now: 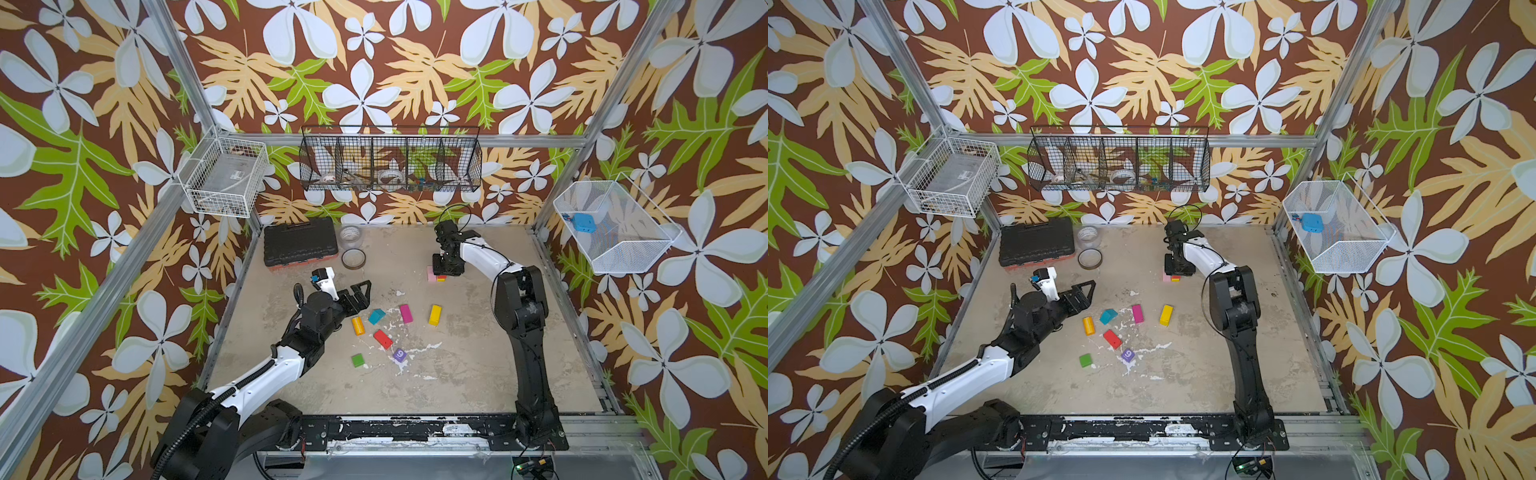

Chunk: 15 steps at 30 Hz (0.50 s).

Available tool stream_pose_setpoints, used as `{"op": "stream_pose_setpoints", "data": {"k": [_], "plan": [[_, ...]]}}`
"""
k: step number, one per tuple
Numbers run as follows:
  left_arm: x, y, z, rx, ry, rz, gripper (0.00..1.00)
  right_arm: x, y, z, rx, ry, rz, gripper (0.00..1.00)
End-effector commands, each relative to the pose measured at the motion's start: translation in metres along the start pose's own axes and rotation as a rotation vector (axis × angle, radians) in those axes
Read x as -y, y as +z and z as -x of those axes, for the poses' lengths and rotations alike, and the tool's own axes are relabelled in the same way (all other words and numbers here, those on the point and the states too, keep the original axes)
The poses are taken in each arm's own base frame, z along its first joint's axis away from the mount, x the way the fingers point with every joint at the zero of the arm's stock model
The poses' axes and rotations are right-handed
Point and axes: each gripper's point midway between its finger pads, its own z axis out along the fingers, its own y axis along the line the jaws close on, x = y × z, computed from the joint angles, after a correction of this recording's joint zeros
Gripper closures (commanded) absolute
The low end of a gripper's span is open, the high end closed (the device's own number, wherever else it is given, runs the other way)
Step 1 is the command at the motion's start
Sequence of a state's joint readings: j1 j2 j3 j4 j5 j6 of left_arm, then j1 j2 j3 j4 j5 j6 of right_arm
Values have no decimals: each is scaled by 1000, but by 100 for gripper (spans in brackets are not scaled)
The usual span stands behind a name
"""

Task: Build the wood block tower
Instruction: 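Open the right gripper and release the red block on the pair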

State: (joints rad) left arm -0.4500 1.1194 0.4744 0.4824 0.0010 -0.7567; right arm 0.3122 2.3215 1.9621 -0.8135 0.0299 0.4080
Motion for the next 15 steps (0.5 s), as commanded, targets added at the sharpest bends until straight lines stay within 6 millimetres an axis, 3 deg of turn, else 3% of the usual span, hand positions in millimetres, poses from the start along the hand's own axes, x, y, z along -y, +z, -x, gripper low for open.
{"op": "stream_pose_setpoints", "data": {"k": [1,6,15], "plan": [[3,1,4,11,-2,-7,1,-3,-3,1,4,8,9,56],[4,1,5,13,-2,-8,1,-4,-1,1,1,10,13,61],[4,1,4,11,-2,-9,1,-8,-2,0,-3,9,34,56]]}}
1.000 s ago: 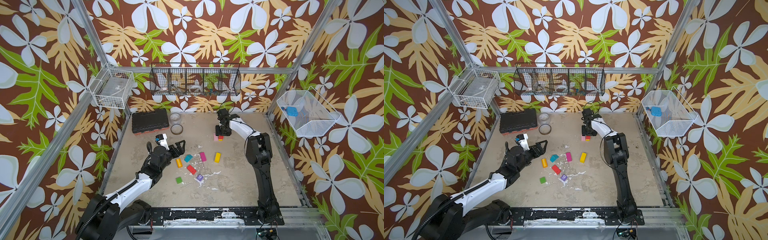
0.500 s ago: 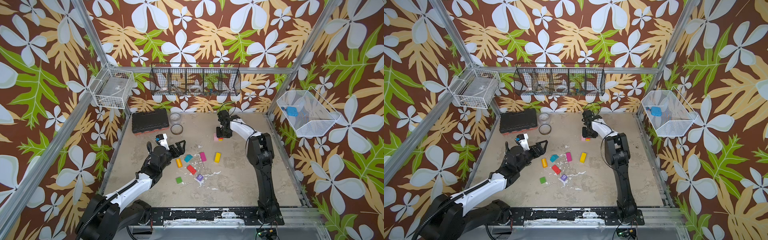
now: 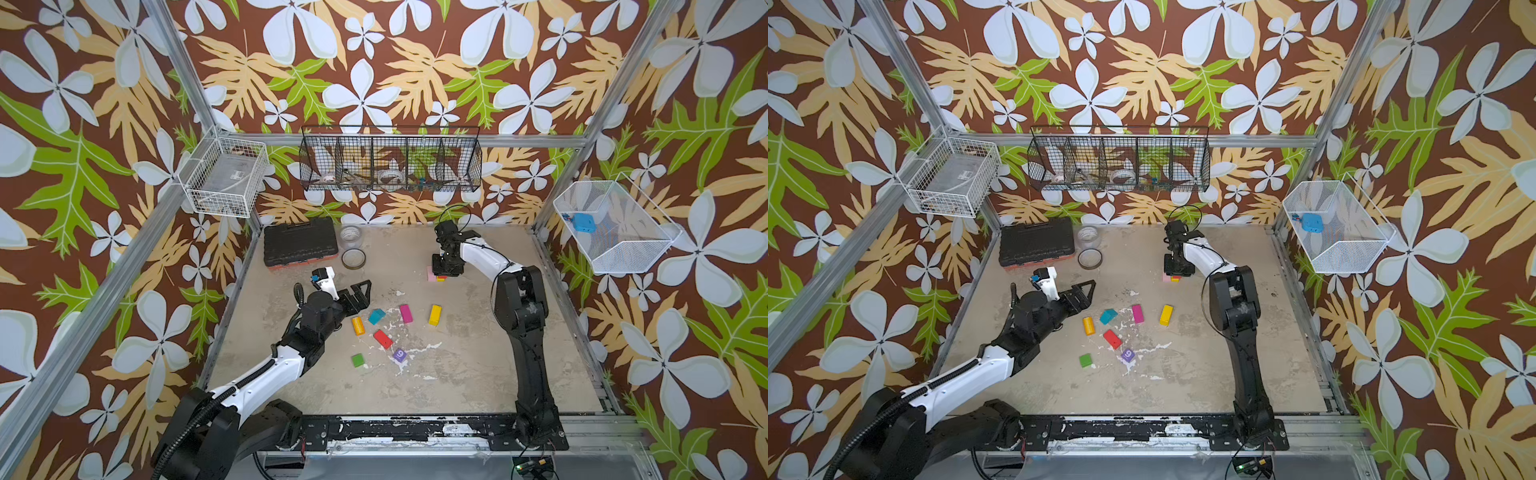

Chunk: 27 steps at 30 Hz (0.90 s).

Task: Build the wood block tower
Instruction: 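Open the right gripper and release the red block on the pair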

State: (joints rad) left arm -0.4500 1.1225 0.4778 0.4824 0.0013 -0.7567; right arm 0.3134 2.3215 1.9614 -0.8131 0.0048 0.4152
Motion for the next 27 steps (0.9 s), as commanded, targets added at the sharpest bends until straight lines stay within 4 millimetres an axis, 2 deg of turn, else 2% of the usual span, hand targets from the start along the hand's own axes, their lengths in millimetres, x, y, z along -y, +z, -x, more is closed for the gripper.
{"op": "stream_pose_setpoints", "data": {"k": [1,14,21,27], "plan": [[3,1,4,9,-3,-7,1,-4,-2,1,5,2,11,55],[2,2,2,4,-3,-6,2,-7,1,8,20,-2,18,39],[2,2,2,4,-3,-6,1,-22,6,7,24,-42,35,23],[2,3,2,1,-3,-5,2,-23,9,6,22,-51,10,21]]}}
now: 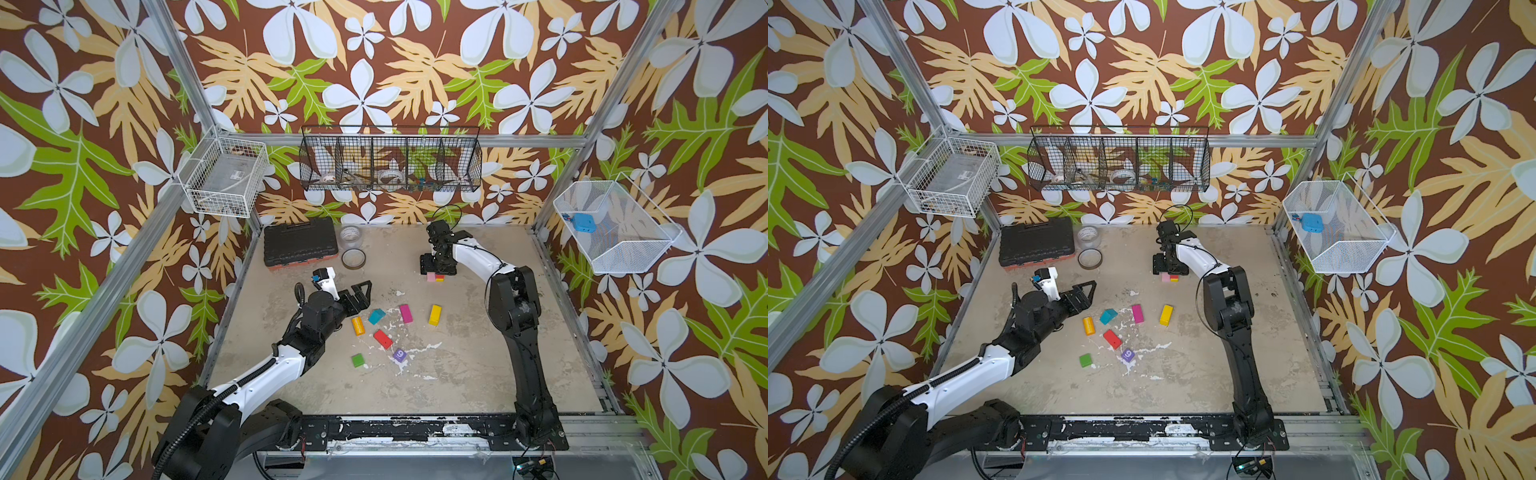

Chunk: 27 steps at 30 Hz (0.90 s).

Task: Build the wood block tower
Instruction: 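Open the right gripper and release the red block on the pair, then raise the right gripper away while the left gripper moves toward the blocks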

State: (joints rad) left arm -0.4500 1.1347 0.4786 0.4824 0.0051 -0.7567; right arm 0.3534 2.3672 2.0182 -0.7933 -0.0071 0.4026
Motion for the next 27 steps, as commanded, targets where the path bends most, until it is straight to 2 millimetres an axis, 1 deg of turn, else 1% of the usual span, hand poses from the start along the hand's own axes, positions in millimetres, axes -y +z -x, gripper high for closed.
{"op": "stream_pose_setpoints", "data": {"k": [1,8,15,17,20,23,26,27], "plan": [[4,0,5,12,-2,-11,2,5,3,0,-2,-3,-26,21],[3,1,4,11,-3,-7,1,10,5,0,-9,4,-57,21],[3,2,4,7,-4,-8,1,7,4,-1,-9,-6,-48,23],[4,2,4,7,-3,-10,1,6,1,1,-3,-9,-52,23],[4,2,4,6,-2,-9,1,5,-14,5,22,-21,-61,18],[4,3,3,-2,12,-10,1,3,-39,12,78,-33,-78,12],[9,5,2,-18,35,-29,0,5,-73,18,148,-34,-111,8],[11,6,3,-15,46,-32,0,6,-88,19,176,-23,-119,7]]}}
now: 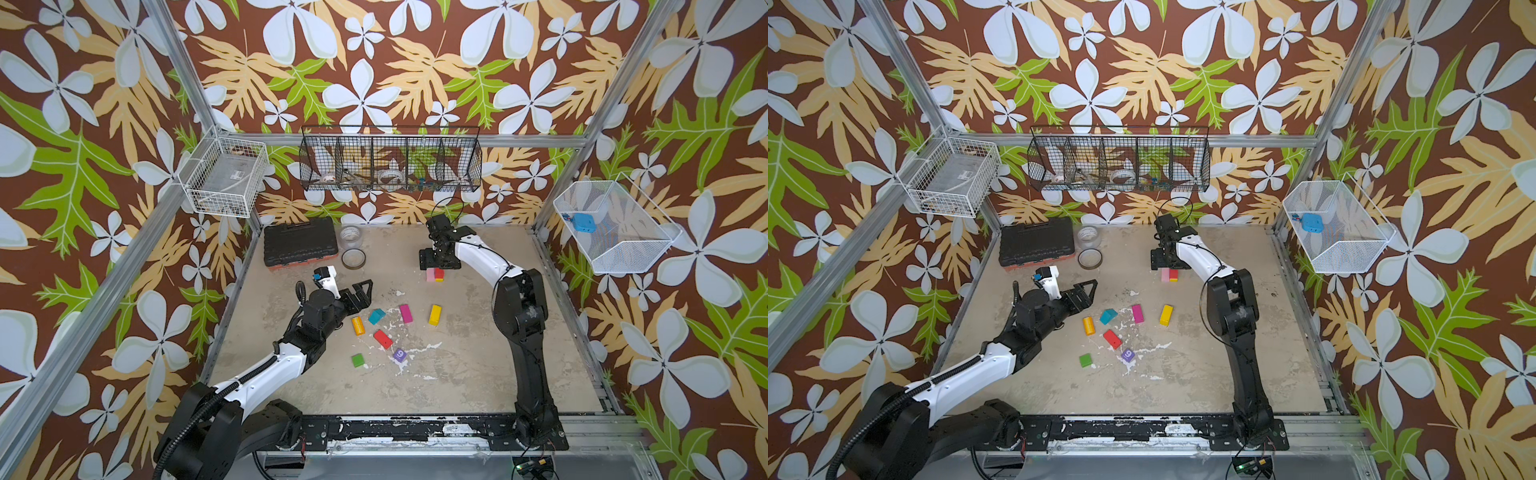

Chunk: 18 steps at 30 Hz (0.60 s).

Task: Build the wood block tower
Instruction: 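Raise the right gripper away while the left gripper moves toward the blocks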

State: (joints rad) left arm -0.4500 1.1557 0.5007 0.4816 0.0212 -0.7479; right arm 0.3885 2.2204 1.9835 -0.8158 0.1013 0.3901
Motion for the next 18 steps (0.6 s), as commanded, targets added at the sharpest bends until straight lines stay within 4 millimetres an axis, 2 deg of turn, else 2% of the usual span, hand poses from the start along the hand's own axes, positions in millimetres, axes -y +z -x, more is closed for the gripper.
{"op": "stream_pose_setpoints", "data": {"k": [1,3,6,7,8,11,14,18], "plan": [[5,2,5,9,46,-9,0,14,-40,10,85,40,-72,7],[-3,4,13,47,35,38,0,14,-70,11,134,109,-32,7],[-8,11,21,36,10,128,0,-2,-105,2,191,193,127,8],[-10,13,23,29,13,162,0,-7,-116,-1,212,193,170,0],[-14,14,23,27,8,182,0,-10,-125,-4,227,184,193,0],[-9,15,33,72,110,165,0,-20,-149,-24,265,189,329,0],[-31,14,33,112,113,252,0,-40,-177,-52,315,214,462,0],[-31,19,33,61,139,298,0,-72,-236,-71,393,129,560,0]]}}
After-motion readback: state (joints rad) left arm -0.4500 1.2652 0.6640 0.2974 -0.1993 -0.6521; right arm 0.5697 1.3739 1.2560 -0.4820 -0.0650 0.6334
